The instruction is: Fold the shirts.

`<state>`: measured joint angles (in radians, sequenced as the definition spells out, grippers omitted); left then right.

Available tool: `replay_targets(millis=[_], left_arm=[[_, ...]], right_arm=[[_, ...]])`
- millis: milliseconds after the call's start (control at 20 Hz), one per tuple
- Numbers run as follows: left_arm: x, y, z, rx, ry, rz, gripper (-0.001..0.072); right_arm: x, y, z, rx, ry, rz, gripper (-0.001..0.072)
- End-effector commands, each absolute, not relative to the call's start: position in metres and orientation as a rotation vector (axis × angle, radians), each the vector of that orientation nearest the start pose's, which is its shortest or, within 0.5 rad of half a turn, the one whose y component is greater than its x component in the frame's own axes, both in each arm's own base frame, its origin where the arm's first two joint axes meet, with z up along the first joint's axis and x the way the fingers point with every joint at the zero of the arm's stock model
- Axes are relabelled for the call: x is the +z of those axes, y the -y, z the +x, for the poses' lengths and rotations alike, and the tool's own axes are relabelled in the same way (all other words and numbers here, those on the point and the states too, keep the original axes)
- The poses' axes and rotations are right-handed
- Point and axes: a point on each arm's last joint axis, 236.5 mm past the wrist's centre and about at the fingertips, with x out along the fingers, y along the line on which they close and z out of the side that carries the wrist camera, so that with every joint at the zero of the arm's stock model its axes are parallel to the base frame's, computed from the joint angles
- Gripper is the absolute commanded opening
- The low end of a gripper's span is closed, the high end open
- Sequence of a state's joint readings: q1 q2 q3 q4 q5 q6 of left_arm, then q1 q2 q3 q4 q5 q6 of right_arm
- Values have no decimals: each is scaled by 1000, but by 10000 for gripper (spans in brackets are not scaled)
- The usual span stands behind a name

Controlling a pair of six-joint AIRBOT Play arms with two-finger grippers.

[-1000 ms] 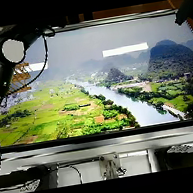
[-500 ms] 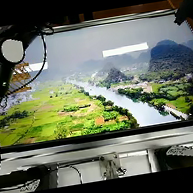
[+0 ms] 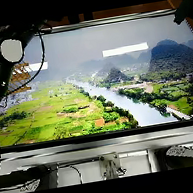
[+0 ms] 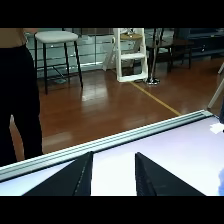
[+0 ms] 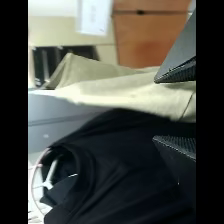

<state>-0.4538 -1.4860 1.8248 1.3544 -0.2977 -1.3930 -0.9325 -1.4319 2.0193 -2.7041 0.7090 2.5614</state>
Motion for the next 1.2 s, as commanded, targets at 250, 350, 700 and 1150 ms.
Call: replay_targets(millis=[250,350,700,1150], left_arm=[[354,263,526,-509,-17,-22,334],[327,260,518,-526,-151,14,334],[170,159,439,-304,-993,148,333],[112,74,386,-58,-1401,157,340]], right_arm=[[385,419,194,-1387,-85,446,459],[375,381,216,-1256,-177,520,459],[316,110,359,-321,-729,284,459],[205,-95,351,149,-1129,61,460]])
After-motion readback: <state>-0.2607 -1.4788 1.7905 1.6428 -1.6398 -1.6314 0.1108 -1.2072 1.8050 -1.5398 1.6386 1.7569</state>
